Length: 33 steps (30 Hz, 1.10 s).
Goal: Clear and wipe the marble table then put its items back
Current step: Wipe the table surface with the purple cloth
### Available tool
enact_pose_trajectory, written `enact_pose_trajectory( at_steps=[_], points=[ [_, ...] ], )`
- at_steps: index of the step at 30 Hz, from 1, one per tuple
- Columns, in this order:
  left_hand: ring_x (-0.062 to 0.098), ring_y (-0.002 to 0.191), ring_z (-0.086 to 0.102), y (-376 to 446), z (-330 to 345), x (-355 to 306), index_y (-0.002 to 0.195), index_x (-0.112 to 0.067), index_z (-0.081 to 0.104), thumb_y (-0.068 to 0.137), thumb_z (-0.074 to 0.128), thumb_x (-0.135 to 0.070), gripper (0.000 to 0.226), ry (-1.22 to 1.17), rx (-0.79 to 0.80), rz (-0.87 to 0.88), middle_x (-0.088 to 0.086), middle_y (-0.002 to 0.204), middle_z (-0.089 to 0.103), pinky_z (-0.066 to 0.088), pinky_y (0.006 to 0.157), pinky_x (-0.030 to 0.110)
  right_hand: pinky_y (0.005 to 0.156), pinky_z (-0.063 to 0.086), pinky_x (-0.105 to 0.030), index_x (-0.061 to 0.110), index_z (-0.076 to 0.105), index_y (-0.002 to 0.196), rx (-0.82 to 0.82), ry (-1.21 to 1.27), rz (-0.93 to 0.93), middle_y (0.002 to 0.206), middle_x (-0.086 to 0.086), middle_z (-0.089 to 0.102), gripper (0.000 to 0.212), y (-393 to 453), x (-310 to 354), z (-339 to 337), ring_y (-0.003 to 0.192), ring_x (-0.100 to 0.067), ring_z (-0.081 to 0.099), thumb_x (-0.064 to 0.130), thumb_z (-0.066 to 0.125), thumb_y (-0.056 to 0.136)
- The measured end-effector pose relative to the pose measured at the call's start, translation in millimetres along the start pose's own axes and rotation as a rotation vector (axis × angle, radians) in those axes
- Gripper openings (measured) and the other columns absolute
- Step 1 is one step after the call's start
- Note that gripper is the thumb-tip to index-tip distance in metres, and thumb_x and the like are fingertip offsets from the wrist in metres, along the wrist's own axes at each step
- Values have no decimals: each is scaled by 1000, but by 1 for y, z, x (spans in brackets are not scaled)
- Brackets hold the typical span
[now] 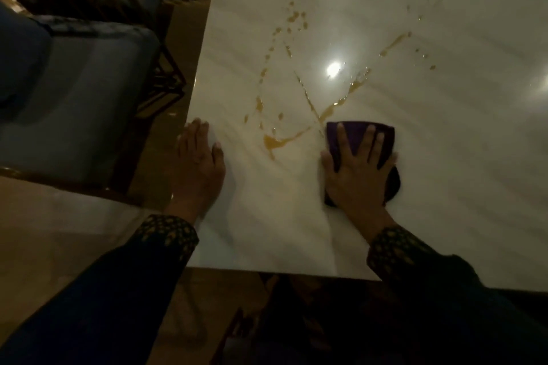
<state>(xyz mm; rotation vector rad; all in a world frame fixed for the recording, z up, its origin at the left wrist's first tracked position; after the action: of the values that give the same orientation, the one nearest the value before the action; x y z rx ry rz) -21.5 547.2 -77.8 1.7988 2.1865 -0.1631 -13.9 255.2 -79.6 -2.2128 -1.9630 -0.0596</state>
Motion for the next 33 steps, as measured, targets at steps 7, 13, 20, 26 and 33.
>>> enact_pose_trajectory(
  at_steps=[7,13,20,26,33],
  points=[
    [33,139,36,-3,-15,4,142,-5,39,102,35,-21,42,-106,35,79,18,149,39,29,116,47,114,2,-63,43,11,152,-3,-4,-330,162,-8,7,60,-82,29,16,149,-31,7,58,29,96],
    [16,145,23,1,-16,5,144,-16,41,106,24,-27,43,-549,71,-137,2,155,31,15,120,32,115,6,-62,48,7,150,12,8,-199,163,-5,6,59,-39,-9,6,149,-27,4,62,16,94],
    [10,142,27,6,1,20,139,-21,49,94,14,-55,67,-625,61,-166,-2,152,38,18,121,33,111,5,-69,36,15,153,-40,19,4,159,-21,10,64,-23,66,18,146,-40,10,60,21,94],
    [27,140,34,0,-9,15,136,-10,52,101,28,-35,50,-428,36,-7,11,148,44,23,118,41,114,10,-60,40,18,152,-58,-8,31,162,-8,13,57,-96,117,31,148,-30,13,56,27,97],
    [26,95,48,67,-22,45,99,-17,55,95,47,-28,14,-135,-1,468,5,101,54,31,86,38,108,20,-60,42,17,151,-77,6,412,161,-10,16,58,-57,113,18,144,-35,19,59,19,96]
  ],
)
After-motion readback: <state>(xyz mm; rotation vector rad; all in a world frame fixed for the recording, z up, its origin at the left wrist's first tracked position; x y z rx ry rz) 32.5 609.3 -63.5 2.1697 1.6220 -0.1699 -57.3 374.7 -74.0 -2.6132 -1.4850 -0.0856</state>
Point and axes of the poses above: each hand's wrist, its own y-axis towards the middle knuckle, its own z-axis out of the palm, x = y × z, the point moved 3 cm from there along y, towards the middle knuckle
